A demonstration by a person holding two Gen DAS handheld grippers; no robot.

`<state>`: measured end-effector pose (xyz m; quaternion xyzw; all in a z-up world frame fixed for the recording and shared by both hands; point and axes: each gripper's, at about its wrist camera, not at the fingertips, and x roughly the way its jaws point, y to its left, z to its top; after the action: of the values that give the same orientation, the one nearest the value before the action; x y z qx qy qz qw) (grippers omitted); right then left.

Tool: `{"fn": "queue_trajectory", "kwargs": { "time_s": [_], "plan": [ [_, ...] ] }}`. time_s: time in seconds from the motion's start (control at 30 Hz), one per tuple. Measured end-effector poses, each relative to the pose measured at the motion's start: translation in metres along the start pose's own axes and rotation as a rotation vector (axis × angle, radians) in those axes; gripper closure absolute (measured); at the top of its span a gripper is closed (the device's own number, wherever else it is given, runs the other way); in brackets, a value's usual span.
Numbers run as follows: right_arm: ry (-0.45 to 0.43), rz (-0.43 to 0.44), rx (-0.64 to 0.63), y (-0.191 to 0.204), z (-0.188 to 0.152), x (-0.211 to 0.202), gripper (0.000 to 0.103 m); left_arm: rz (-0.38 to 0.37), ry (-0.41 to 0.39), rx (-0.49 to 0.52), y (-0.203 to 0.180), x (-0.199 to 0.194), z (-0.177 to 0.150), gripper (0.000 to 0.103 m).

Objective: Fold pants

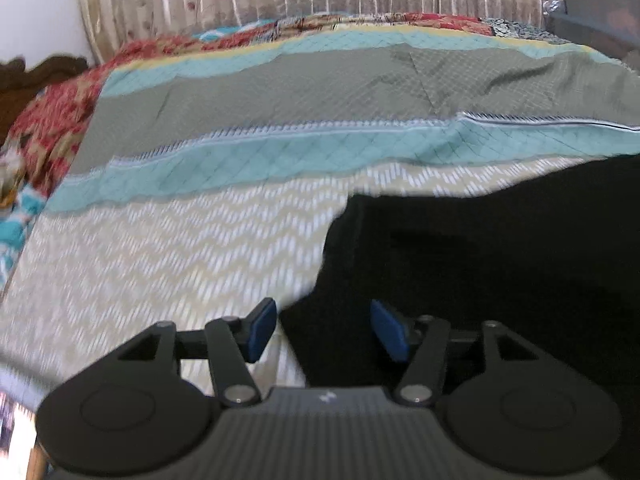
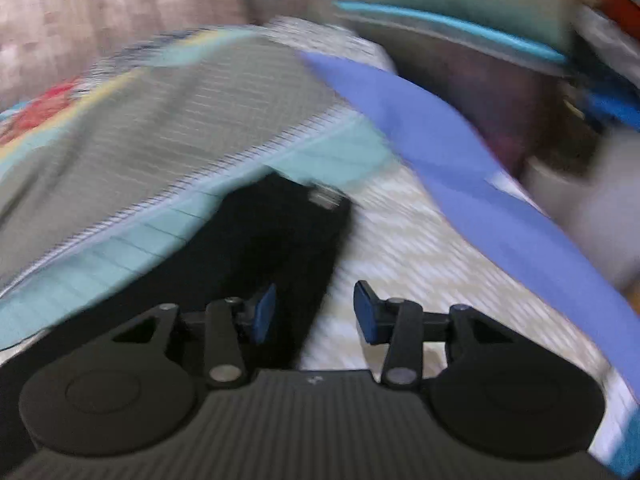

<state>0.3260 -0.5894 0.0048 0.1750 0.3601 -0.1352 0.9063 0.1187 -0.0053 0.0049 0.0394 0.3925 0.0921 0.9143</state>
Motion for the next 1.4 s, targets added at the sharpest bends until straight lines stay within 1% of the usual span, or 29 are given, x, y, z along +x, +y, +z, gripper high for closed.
{"fn": "queue_trajectory", "kwargs": {
  "time_s": [0.03, 0.1, 0.2, 0.23, 0.3, 0.33, 0.4, 0.47, 0.53, 0.63, 0.7, 0.73, 0.77, 0.8, 0.83, 0.87, 0.9, 0.93, 1.0, 1.03, 1.07, 1.1, 1.17, 1.2, 1.23, 1.27, 1.3, 1.33, 1.4],
  "plan": [
    [0.009, 0.057, 0.047, -0.008, -0.006, -0.011, 0.057, -0.021, 0.017, -0.013, 0.005, -0.012, -0.010, 0.045],
    [0.015, 0.132, 0.077, -0.014, -0.023, -0.036, 0.057, -0.058, 0.050, -0.055, 0.014, -0.032, -0.030, 0.040],
    [0.030, 0.271, 0.053, -0.010, -0.060, -0.077, 0.057, -0.141, 0.139, -0.163, 0.033, -0.053, -0.059, 0.037],
    [0.043, 0.324, 0.025, -0.005, -0.075, -0.091, 0.056, -0.177, 0.170, -0.211, 0.039, -0.059, -0.068, 0.035],
    [0.071, 0.425, -0.046, 0.006, -0.104, -0.114, 0.056, -0.233, 0.203, -0.300, 0.049, -0.067, -0.084, 0.023],
    [0.089, 0.483, -0.095, 0.015, -0.121, -0.126, 0.056, -0.267, 0.216, -0.353, 0.052, -0.071, -0.093, 0.015],
    [0.122, 0.586, -0.173, 0.036, -0.154, -0.146, 0.056, -0.348, 0.257, -0.446, 0.055, -0.072, -0.108, 0.012],
    [0.171, 0.682, -0.259, 0.064, -0.191, -0.166, 0.056, -0.425, 0.284, -0.536, 0.056, -0.072, -0.119, 0.004],
    [0.208, 0.775, -0.359, 0.094, -0.228, -0.187, 0.056, -0.491, 0.295, -0.602, 0.054, -0.071, -0.127, 0.001],
    [0.257, 0.918, -0.462, 0.125, -0.268, -0.219, 0.056, -0.617, 0.334, -0.725, 0.051, -0.066, -0.137, 0.000],
    [0.276, 0.979, -0.531, 0.144, -0.286, -0.228, 0.053, -0.674, 0.356, -0.804, 0.043, -0.056, -0.140, 0.005],
    [0.289, 0.983, -0.556, 0.158, -0.294, -0.227, 0.053, -0.662, 0.351, -0.808, 0.036, -0.051, -0.139, 0.028],
    [0.318, 0.983, -0.562, 0.171, -0.302, -0.223, 0.054, -0.617, 0.357, -0.782, 0.029, -0.049, -0.134, 0.068],
    [0.376, 0.981, -0.561, 0.185, -0.313, -0.214, 0.054, -0.594, 0.372, -0.760, 0.024, -0.047, -0.131, 0.080],
    [0.444, 0.959, -0.570, 0.197, -0.320, -0.205, 0.070, -0.592, 0.373, -0.759, 0.023, -0.049, -0.130, 0.087],
    [0.490, 0.934, -0.587, 0.209, -0.330, -0.203, 0.078, -0.590, 0.351, -0.753, 0.026, -0.057, -0.128, 0.087],
    [0.485, 0.930, -0.607, 0.216, -0.336, -0.209, 0.078, -0.575, 0.314, -0.722, 0.030, -0.071, -0.125, 0.087],
    [0.464, 0.955, -0.638, 0.222, -0.341, -0.220, 0.078, -0.545, 0.277, -0.681, 0.035, -0.090, -0.124, 0.087],
    [0.444, 1.009, -0.697, 0.232, -0.350, -0.239, 0.075, -0.497, 0.248, -0.631, 0.049, -0.116, -0.129, 0.087],
    [0.437, 1.024, -0.716, 0.237, -0.355, -0.244, 0.074, -0.471, 0.251, -0.625, 0.056, -0.123, -0.137, 0.087],
    [0.451, 1.030, -0.720, 0.243, -0.361, -0.242, 0.073, -0.445, 0.266, -0.629, 0.060, -0.126, -0.146, 0.087],
    [0.476, 1.028, -0.713, 0.248, -0.366, -0.237, 0.072, -0.422, 0.299, -0.644, 0.063, -0.123, -0.158, 0.086],
    [0.500, 0.993, -0.695, 0.260, -0.376, -0.227, 0.071, -0.409, 0.352, -0.703, 0.062, -0.110, -0.178, 0.081],
    [0.495, 0.999, -0.691, 0.264, -0.374, -0.225, 0.071, -0.415, 0.338, -0.734, 0.063, -0.109, -0.184, 0.080],
    [0.496, 1.006, -0.688, 0.267, -0.370, -0.225, 0.071, -0.424, 0.325, -0.743, 0.063, -0.112, -0.182, 0.075],
    [0.493, 1.010, -0.677, 0.268, -0.365, -0.227, 0.070, -0.435, 0.320, -0.746, 0.064, -0.115, -0.179, 0.061],
    [0.481, 1.013, -0.655, 0.264, -0.356, -0.227, 0.069, -0.431, 0.308, -0.747, 0.069, -0.122, -0.176, 0.055],
    [0.454, 1.006, -0.616, 0.259, -0.346, -0.227, 0.069, -0.398, 0.275, -0.742, 0.076, -0.131, -0.172, 0.050],
    [0.399, 0.974, -0.544, 0.241, -0.328, -0.225, 0.068, -0.347, 0.191, -0.725, 0.095, -0.150, -0.164, 0.050]
  ]
}}
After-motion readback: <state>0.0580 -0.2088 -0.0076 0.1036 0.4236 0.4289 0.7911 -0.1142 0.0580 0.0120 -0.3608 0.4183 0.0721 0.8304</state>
